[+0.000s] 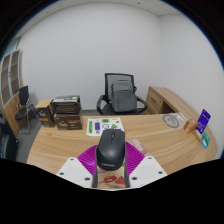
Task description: Arrange mouse
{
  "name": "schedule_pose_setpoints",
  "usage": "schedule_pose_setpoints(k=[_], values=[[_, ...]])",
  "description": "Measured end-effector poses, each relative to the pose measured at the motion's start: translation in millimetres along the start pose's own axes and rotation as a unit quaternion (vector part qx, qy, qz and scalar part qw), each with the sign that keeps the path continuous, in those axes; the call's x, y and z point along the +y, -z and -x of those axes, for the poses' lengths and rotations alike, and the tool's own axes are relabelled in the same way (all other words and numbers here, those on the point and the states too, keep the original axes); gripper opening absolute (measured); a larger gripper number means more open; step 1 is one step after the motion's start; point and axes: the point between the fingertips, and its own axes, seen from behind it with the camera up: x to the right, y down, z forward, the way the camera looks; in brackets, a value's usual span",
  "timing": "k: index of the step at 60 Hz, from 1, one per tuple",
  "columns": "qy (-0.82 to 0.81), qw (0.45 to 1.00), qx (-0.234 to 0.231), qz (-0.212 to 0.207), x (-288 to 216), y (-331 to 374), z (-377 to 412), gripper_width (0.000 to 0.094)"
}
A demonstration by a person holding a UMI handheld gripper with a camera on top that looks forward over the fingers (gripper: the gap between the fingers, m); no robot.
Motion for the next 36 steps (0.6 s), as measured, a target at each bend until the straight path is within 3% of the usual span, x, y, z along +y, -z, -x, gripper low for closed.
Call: schedule_pose_setpoints(k=[12, 33, 36], values=[[-0.012, 0.999, 0.018, 0.03, 37.8, -49.0, -68.5, 0.0364], [-0.015, 0.995, -0.016, 0.097, 134.3, -96.9, -63.9, 0.0366], [-0.016, 0.995, -0.02, 0.094, 137.9, -98.1, -62.4, 0.0435]])
